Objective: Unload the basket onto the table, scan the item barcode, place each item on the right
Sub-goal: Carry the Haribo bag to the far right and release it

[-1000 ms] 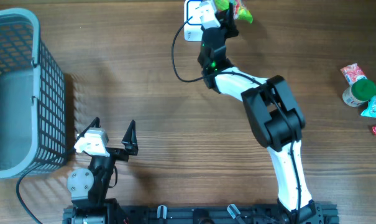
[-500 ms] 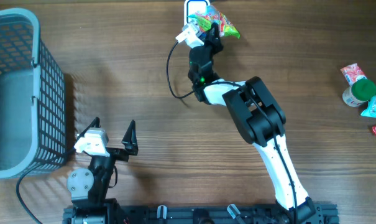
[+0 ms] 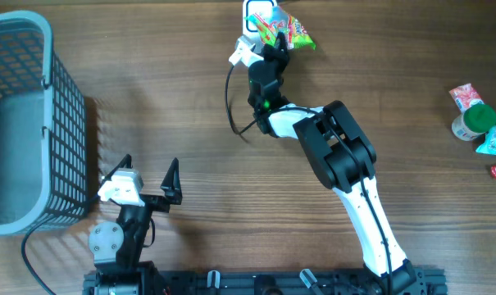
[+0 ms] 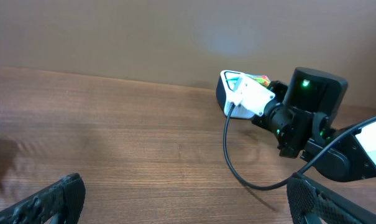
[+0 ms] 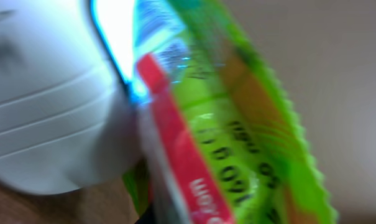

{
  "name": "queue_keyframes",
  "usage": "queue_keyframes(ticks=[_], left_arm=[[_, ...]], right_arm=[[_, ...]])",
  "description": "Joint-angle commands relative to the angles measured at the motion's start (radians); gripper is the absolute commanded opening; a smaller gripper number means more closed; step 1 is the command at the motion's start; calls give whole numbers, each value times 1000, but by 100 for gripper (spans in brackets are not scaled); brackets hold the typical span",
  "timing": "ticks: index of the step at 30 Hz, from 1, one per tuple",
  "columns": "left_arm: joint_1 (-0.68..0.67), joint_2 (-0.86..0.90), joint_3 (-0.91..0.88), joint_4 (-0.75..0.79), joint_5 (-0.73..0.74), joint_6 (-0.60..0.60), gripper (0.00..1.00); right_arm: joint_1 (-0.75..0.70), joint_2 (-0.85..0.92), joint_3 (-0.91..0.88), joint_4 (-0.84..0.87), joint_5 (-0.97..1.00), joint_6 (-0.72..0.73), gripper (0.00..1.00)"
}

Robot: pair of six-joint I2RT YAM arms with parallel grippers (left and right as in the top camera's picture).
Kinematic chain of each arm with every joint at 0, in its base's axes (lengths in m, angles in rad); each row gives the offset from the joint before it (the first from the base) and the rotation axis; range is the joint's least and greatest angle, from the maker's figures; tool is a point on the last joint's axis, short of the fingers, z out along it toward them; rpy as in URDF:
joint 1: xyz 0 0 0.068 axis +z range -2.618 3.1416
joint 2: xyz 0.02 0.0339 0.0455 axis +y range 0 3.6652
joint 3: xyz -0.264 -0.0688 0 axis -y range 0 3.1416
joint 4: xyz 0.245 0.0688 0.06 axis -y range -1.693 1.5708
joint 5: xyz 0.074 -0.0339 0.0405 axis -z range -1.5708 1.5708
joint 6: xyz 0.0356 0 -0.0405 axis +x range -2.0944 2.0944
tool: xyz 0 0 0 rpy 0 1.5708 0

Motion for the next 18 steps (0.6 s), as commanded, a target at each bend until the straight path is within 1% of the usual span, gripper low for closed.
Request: queue_keyframes(ticks=[1, 3, 6, 8, 10, 12, 18], left_arm=[[5, -2, -10, 1, -6, 1, 100], [5, -2, -10, 1, -6, 1, 100], [5, -2, -10, 1, -6, 1, 100], [5, -2, -10, 1, -6, 1, 100], [5, -2, -10, 1, -6, 1, 100], [5, -2, -10, 1, -6, 1, 100], [5, -2, -10, 1, -6, 1, 100]], right_arm=[[1, 24, 21, -43, -48, -92, 5], [4, 24, 21, -26, -32, -92, 5], [11, 24, 21, 110, 10, -118, 4], [12, 22, 21, 195, 22, -171, 4], [8, 20, 21, 272, 35, -273, 4], [-3, 11, 21, 296, 55, -315, 4], [-101, -40, 21, 297, 188, -318, 4]])
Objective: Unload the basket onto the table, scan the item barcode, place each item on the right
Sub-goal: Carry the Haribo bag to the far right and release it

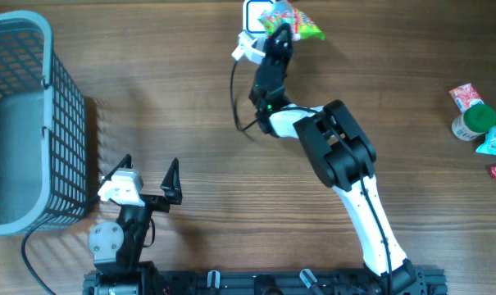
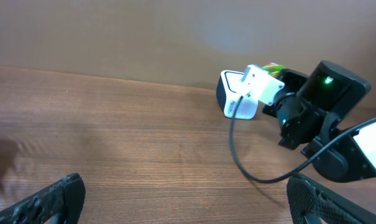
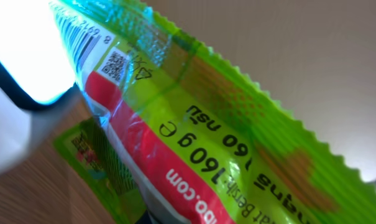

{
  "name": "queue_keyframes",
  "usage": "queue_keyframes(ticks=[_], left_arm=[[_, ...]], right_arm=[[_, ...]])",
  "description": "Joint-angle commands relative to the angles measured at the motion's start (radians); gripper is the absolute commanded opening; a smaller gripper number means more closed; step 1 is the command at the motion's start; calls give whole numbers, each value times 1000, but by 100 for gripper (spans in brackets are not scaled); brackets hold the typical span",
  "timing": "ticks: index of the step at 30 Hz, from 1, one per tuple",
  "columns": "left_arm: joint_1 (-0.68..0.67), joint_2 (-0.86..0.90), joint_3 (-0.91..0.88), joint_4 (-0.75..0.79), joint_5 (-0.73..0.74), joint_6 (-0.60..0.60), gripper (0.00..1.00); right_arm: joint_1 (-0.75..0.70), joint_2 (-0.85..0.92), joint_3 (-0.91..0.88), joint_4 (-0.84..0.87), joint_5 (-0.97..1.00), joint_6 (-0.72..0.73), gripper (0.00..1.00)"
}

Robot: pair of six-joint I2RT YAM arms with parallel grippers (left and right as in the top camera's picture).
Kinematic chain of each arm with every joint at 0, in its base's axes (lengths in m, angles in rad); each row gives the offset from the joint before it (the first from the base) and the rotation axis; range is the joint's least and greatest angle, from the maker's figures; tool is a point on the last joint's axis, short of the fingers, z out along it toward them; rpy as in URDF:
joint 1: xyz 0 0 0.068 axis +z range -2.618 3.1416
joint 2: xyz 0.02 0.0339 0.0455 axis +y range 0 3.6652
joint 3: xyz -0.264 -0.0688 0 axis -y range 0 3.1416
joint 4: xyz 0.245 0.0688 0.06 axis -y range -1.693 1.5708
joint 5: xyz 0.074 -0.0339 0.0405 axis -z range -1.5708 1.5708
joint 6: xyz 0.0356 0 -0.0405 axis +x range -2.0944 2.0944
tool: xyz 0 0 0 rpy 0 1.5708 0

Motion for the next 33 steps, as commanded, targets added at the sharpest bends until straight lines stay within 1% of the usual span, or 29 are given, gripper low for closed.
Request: queue_keyframes(ticks=[1, 5, 7, 9, 11, 12, 14, 16, 19, 21, 24, 26, 27, 28, 29, 30, 31, 32, 33], left_arm=[[5, -2, -10, 1, -6, 1, 100], [5, -2, -10, 1, -6, 1, 100], [5, -2, -10, 1, -6, 1, 100], [5, -2, -10, 1, -6, 1, 100], [5, -2, -10, 1, -6, 1, 100], [5, -2, -10, 1, -6, 1, 100], [5, -2, -10, 1, -6, 1, 100], [5, -2, -10, 1, -6, 1, 100], [5, -2, -10, 1, -6, 1, 100], [5, -2, -10, 1, -6, 1, 100], [5, -2, -10, 1, -6, 1, 100], [5, -2, -10, 1, -6, 1, 100], [5, -2, -10, 1, -6, 1, 100], [5, -2, -10, 1, -6, 1, 100], [5, -2, -10, 1, -6, 1, 100], [5, -2, -10, 1, -6, 1, 100], [5, -2, -10, 1, -6, 1, 100], [5, -2, -10, 1, -6, 1, 100], [5, -2, -10, 1, -6, 1, 100]], right_arm=[[-104, -57, 21, 14, 138, -22, 4], [-208, -62, 20, 12, 248, 65, 4], [-263, -62, 11, -8, 295, 148, 4], [-315, -62, 10, -69, 337, 228, 4], [-364, -62, 8, -208, 360, 338, 4], [-392, -62, 6, -315, 362, 405, 4], [-428, -62, 5, -472, 356, 505, 4], [-464, -62, 3, -638, 345, 642, 4], [-517, -62, 3, -813, 338, 800, 4], [-558, -62, 3, -896, 339, 881, 4], [-632, -62, 3, -987, 359, 960, 4], [-689, -62, 3, -1030, 417, 1021, 4], [-700, -62, 3, -1031, 435, 1032, 15], [-705, -68, 3, -1031, 447, 1052, 46], [-705, -74, 3, -1031, 447, 1072, 64], [-699, -84, 4, -1030, 440, 1080, 79], [-687, -97, 3, -1030, 421, 1083, 92], [-669, -114, 3, -1030, 403, 1083, 100], [-654, -128, 4, -1030, 389, 1086, 100]])
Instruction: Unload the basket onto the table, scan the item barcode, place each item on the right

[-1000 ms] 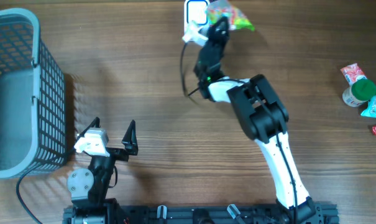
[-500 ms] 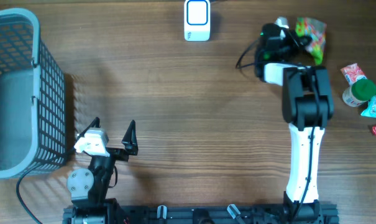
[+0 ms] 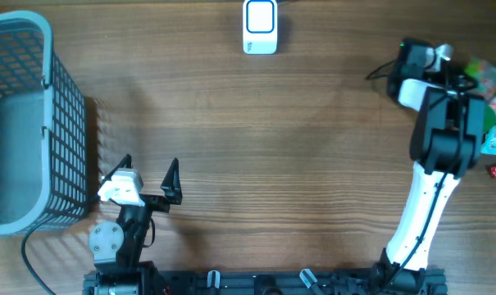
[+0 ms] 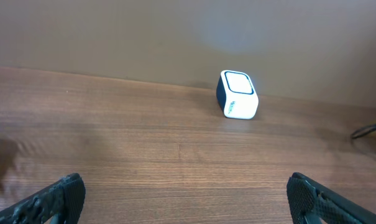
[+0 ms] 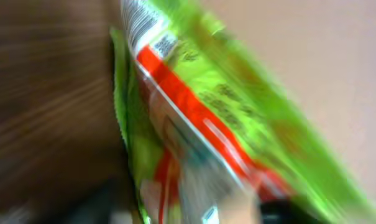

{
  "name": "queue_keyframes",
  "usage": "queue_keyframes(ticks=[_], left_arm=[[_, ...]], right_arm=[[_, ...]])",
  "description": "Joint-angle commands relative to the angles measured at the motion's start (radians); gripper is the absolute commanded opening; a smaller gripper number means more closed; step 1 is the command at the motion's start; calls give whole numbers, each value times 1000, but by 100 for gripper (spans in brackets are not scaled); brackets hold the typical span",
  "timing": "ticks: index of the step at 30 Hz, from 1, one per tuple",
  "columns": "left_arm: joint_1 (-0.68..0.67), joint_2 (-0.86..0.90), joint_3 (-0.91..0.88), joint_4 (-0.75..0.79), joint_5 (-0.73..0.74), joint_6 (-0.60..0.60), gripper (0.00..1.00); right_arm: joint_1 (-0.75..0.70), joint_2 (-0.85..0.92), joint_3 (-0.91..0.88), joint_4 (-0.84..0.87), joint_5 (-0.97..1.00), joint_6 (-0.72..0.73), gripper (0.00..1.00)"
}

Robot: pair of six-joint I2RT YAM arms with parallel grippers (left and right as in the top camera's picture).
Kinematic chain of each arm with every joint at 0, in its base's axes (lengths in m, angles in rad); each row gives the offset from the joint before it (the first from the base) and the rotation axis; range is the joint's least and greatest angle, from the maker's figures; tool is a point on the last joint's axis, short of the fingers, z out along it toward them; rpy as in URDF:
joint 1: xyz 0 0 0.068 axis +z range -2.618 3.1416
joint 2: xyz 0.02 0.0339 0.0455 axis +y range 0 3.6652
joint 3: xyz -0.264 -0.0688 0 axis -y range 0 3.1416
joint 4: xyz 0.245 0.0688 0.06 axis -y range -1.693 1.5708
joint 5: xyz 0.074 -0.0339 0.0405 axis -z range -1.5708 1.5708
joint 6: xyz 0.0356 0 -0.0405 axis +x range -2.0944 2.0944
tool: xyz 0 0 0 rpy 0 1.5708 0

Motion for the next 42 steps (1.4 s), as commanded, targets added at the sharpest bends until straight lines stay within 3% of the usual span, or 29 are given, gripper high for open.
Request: queue_keyframes(ticks=[1, 10, 15, 20, 23, 25, 32, 42], left_arm=[[5, -2, -10, 1, -6, 1, 100], [5, -2, -10, 1, -6, 1, 100], [5, -2, -10, 1, -6, 1, 100], [5, -2, -10, 1, -6, 1, 100], [5, -2, -10, 1, -6, 1, 100], [5, -2, -10, 1, -6, 1, 100], [5, -2, -10, 1, -6, 1, 100], [5, -2, -10, 1, -6, 1, 100]], right_arm=[[79, -62, -7, -5, -72, 101, 100], [347, -287, -7, -24, -206, 172, 100], [477, -468, -7, -212, -319, 304, 100], [546, -741, -7, -584, -765, 591, 100], [545, -896, -7, -675, -1069, 691, 100], [545, -970, -7, -714, -1135, 718, 100], [545, -1283, -7, -885, -1195, 790, 100], [545, -1636, -7, -901, -1195, 842, 100]])
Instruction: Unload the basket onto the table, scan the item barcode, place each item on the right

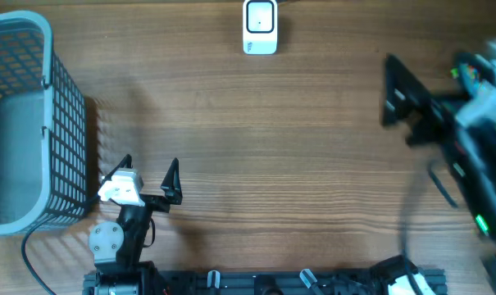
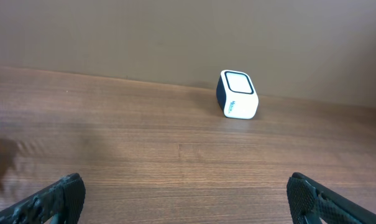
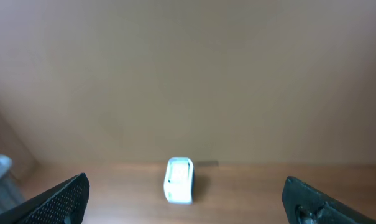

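The white barcode scanner (image 1: 260, 26) stands at the table's far edge, with its window facing up; it also shows in the left wrist view (image 2: 238, 102) and the right wrist view (image 3: 179, 180). My right gripper (image 1: 402, 111) is blurred at the right side. It is open and empty (image 3: 185, 198), facing the scanner from a distance. A blurred green and red patch (image 1: 470, 72) lies at the right edge behind the arm; I cannot make out the green snack packet in it. My left gripper (image 1: 149, 166) rests open and empty at the near left (image 2: 184, 194).
A grey wire basket (image 1: 22, 123) stands along the left edge, and a sliver of it shows in the right wrist view. Bare wood table (image 1: 256, 164) lies between the two arms.
My right gripper was shut on the green packet at the far right beside the other items. Now it is open and empty, turned toward the scanner. The left arm has not moved.
My right gripper held the green packet against the scanner, then kept it there with the barcode by the lit window. Then it had the packet at the right edge, next to the pile of items. Now it is open without it.
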{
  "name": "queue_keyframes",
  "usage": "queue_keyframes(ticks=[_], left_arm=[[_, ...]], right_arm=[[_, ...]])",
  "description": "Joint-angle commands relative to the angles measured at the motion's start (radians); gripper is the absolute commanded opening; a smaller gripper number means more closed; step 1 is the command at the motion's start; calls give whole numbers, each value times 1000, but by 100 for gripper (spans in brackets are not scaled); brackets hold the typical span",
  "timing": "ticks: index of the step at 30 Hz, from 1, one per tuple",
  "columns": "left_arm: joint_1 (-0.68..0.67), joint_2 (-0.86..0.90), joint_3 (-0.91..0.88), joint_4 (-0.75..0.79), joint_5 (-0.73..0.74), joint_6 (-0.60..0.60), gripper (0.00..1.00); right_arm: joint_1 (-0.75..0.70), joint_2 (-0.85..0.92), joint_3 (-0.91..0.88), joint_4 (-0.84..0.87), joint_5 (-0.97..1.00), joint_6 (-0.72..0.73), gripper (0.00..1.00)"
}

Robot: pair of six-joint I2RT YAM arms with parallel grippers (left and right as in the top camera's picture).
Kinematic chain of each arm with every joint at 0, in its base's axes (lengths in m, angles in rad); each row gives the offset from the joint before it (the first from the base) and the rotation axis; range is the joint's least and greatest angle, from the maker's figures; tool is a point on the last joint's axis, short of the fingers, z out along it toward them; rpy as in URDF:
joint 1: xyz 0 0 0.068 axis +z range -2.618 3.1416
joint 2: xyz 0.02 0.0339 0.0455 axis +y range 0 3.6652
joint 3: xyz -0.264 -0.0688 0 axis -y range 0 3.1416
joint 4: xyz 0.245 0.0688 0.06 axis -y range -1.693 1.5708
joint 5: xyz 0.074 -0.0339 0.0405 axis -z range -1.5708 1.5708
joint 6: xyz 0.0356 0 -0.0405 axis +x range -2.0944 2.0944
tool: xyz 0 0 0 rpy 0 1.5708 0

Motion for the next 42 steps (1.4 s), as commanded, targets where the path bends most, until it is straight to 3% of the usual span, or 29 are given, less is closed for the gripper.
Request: queue_keyframes(ticks=[1, 15, 21, 29, 33, 42], left_arm=[[5, -2, -9, 1, -6, 1, 100], [5, -2, -9, 1, -6, 1, 100], [5, -2, -9, 1, -6, 1, 100], [5, -2, -9, 1, -6, 1, 100], [5, -2, -9, 1, -6, 1, 100], [5, -2, -9, 1, -6, 1, 100]], right_arm=[[-2, -80, -3, -5, -23, 28, 100], [-24, -165, -60, -87, 28, -61, 100], [-86, -345, -340, 179, -23, -61, 100], [-146, -680, -850, 664, -114, -36, 100], [-212, -728, -1007, 791, -129, 69, 100], [-325, -786, -1233, 926, -158, 69, 100]])
